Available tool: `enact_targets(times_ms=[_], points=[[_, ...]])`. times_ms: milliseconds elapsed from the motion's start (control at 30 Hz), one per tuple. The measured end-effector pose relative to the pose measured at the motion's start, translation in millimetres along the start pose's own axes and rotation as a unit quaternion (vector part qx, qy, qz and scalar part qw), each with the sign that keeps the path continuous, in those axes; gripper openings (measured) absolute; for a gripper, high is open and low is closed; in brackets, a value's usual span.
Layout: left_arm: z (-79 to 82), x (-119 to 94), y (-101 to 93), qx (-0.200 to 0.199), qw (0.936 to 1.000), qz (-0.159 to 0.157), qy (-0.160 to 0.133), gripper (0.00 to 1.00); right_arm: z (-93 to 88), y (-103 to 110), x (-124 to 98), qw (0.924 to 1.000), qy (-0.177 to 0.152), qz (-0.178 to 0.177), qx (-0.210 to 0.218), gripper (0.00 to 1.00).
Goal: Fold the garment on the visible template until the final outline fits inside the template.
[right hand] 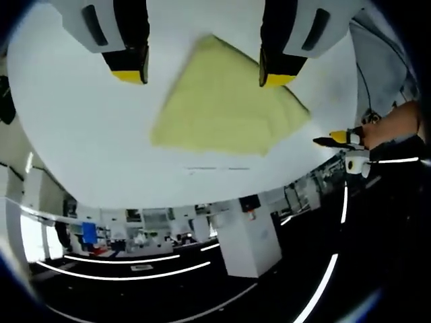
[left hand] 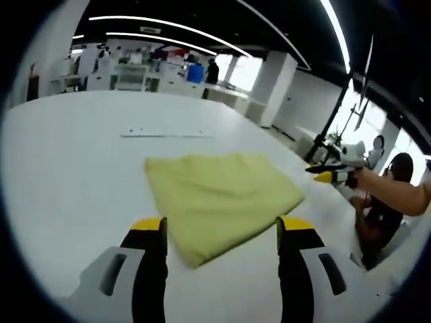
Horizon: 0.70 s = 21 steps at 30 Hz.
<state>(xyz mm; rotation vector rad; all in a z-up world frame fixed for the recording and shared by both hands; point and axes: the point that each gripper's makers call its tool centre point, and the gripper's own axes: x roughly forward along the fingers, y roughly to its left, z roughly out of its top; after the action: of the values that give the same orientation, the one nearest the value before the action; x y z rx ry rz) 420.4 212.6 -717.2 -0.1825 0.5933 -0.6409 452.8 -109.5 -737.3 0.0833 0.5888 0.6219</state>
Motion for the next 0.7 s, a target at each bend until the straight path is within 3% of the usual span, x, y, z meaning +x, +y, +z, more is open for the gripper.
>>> enact_targets(times_ms=[433,533,700], points=[[-24.5,-1,10.8,-0.003,0.9998,0.013,0.016,0.42,-16.7,3,2,0.9999,0.009,0.004,0.009,0.53],[-32.0,-1,14.2,-0.002,0.9996,0.016,0.024,0.35,-22.8,1,3,0.9999,0.015,0.002,0.007,0.47],[-42.5,1,19.7,-0.011,0.9993,0.022,0.03,0.31,-38.3,1,4,0.9995,0.032,0.004,0.0,0.34]])
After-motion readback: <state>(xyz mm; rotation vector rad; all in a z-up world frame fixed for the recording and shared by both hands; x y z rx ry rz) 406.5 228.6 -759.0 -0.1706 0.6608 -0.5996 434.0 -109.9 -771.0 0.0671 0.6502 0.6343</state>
